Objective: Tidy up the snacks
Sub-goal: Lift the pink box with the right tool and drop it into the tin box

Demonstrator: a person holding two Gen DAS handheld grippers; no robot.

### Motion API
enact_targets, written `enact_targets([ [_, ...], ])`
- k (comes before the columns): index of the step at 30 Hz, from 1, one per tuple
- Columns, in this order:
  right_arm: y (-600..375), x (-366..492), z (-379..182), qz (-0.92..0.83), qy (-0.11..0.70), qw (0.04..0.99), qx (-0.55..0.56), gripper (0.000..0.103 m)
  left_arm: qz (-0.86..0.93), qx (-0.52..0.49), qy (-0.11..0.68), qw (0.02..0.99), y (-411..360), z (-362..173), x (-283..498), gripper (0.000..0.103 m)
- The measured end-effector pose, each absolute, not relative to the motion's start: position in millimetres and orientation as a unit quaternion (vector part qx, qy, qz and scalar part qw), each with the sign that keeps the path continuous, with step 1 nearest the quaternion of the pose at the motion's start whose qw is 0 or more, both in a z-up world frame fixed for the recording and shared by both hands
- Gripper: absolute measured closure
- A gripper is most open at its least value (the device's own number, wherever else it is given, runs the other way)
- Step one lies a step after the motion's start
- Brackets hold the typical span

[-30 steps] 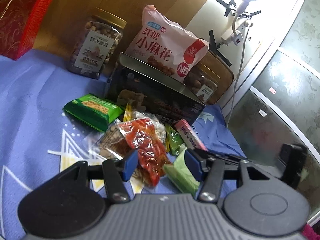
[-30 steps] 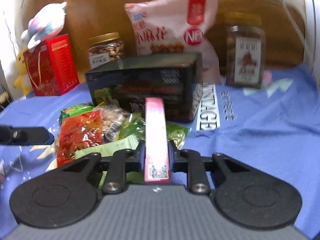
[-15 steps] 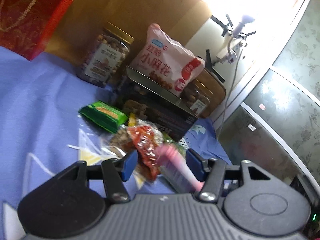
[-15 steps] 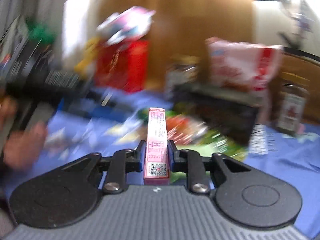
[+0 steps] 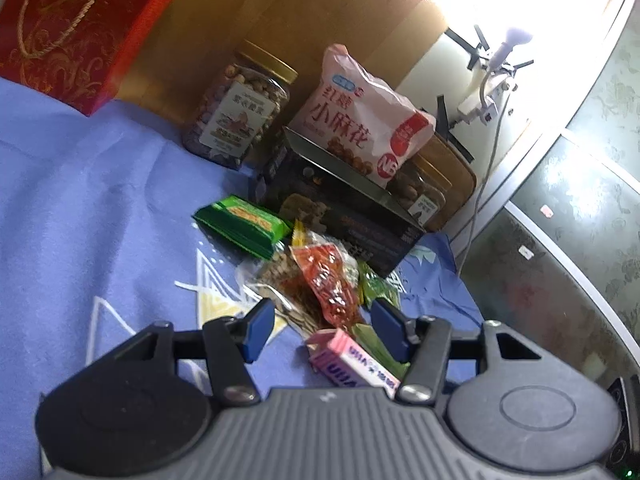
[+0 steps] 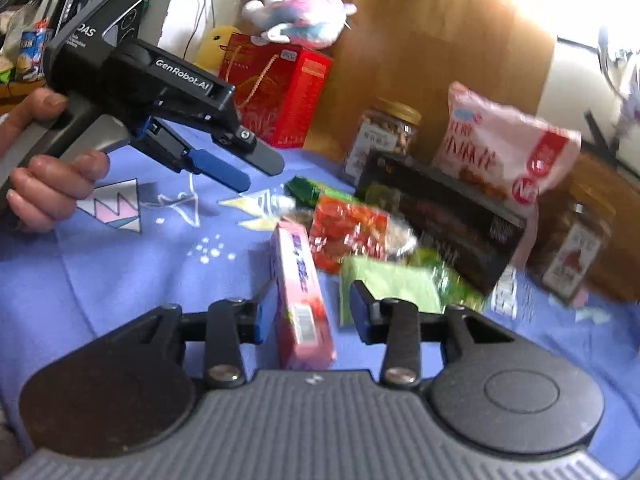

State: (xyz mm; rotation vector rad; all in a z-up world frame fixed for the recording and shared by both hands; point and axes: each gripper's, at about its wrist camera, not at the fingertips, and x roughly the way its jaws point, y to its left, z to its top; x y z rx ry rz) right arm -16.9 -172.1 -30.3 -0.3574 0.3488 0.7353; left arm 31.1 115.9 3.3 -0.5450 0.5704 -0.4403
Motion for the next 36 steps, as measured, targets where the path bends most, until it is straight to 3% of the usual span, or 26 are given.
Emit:
enact_targets([
  [9, -188, -18, -39, 0.357, 0.223, 0.899, -0.119, 0.061, -0.223, -0.199, 0.303, 0.905, 79, 3, 43, 0.048],
  [10, -188, -18, -38, 0.357, 0.227, 0.899, -0.115, 0.063, -0.221, -0.191, 0.308, 0.906, 76, 1, 43, 0.048],
  [11, -189, -17, -38, 0.358, 0.23, 0.898, -0.112, 0.075, -0.224, -0.184, 0.313, 0.904, 72, -1, 43, 0.051],
  [14, -190, -16, -38, 0.35, 0.231, 0.901, -0.108, 0.076, -0.227, -0.159, 0.314, 0.908, 62, -3, 36, 0.057],
  [18, -193, -14, -39, 0.349, 0.236, 0.902, -0.092, 0.075, -0.216, -0.145, 0.31, 0.915, 59, -1, 28, 0.057],
  [27, -190, 3, -16, 0.354, 0.19, 0.913, -0.065, 0.075, -0.203, -0.177, 0.259, 0.928, 74, 31, 33, 0.057],
  [36, -173, 68, 24, 0.324, 0.109, 0.932, -0.12, 0.075, -0.186, -0.166, 0.202, 0.947, 71, 75, 106, 0.057],
])
